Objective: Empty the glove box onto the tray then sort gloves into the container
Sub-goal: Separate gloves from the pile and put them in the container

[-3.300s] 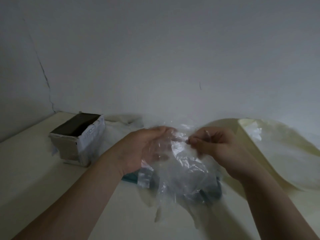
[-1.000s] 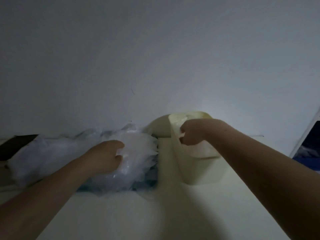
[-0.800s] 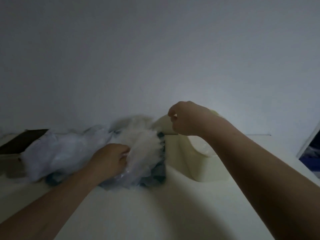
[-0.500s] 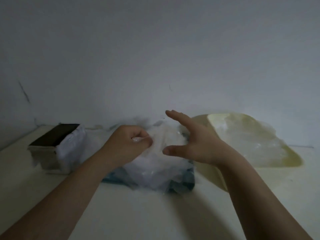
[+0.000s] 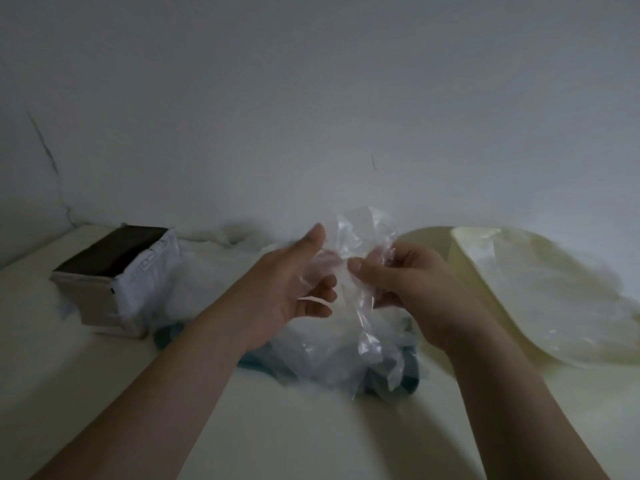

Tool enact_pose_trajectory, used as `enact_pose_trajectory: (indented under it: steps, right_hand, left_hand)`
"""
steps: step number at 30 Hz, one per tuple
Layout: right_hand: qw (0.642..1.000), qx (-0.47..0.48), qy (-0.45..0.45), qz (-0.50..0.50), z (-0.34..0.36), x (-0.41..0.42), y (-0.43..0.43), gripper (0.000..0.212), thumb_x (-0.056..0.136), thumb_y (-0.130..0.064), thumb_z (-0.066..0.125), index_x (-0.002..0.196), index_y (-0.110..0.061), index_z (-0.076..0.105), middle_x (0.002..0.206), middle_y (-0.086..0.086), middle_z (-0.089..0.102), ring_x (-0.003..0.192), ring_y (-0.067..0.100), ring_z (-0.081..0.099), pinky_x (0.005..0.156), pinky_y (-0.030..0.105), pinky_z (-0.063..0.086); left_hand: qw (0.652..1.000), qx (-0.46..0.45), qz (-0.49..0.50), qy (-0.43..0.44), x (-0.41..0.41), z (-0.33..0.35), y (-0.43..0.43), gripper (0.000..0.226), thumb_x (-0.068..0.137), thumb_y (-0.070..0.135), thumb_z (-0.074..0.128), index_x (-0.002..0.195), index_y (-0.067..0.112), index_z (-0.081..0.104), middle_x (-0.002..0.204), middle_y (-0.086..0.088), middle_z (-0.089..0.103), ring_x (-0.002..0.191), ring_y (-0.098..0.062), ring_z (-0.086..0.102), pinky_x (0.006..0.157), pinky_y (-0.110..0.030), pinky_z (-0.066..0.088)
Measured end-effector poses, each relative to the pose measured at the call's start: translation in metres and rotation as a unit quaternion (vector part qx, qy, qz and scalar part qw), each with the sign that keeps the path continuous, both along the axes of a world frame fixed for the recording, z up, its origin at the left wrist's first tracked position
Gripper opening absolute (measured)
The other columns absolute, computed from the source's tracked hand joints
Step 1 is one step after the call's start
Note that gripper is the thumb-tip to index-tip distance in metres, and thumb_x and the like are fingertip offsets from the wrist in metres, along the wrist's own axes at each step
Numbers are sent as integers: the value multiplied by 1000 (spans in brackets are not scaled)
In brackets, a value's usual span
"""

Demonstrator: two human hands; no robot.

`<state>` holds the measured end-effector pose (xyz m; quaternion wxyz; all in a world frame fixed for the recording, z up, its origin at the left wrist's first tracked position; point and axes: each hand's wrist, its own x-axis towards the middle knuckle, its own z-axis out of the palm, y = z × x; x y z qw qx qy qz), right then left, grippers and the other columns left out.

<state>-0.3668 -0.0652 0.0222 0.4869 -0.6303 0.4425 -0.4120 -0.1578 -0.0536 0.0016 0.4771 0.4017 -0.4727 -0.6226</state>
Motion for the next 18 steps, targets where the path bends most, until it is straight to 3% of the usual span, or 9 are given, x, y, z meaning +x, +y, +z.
enact_pose_trajectory:
  steps: [2,5,7,10,13,16,18]
  right_hand:
    - [1000,1,-1,-3,-3,1,-2,22,87,-28,80,83,-7,75,73,11,71,64,27,65,65,36,59]
    - [1000,-4,-8,-12,-4,0,-3,37,87,-40,77,77,-4,71,63,9,63,57,20,56,58,30,49]
    - [1000,-13,-5,-16,-5,-1,-3,44,89,-42,73,81,1,73,60,7,62,55,18,55,55,25,47]
    - [996,-28,-10,-80,-9,-2,-8,34,94,-40,70,87,-8,79,53,4,54,48,14,47,46,20,41]
    - [984,-38,-13,-174,-9,-9,-14,35,93,-38,74,72,-10,75,47,0,46,40,11,38,42,17,32]
    - [974,-65,-17,-218,-3,-21,-15,42,93,-30,76,56,-15,64,42,-9,49,35,6,39,39,14,32]
    - [975,-84,-8,-204,-1,-24,-14,45,93,-30,76,51,-19,61,42,-10,49,35,6,40,40,15,33]
  left_hand:
    - [999,-34,19,-20,-2,-7,-3,60,87,47,78,118,-4,68,101,-27,62,89,-35,59,72,-40,54]
    - [992,-70,37,-93,-1,-11,-3,24,94,26,75,97,2,75,86,-14,67,81,-28,60,72,-37,55]
    - [990,-72,19,-124,1,-13,-2,18,95,24,73,90,8,77,82,-12,69,77,-23,62,74,-36,56]
    - [985,-73,36,-149,3,-13,-4,18,96,22,72,86,8,76,69,-9,66,61,-18,57,58,-30,50]
    - [969,-88,121,-197,12,-13,-9,16,95,24,75,83,14,79,59,-4,63,50,-14,52,48,-26,43]
    - [928,-150,212,-266,32,-14,-17,16,94,28,75,82,18,79,60,0,66,52,-12,55,52,-26,48]
    - [847,-247,283,-377,42,-20,-21,16,95,31,73,83,21,77,63,5,68,56,-14,60,59,-27,52]
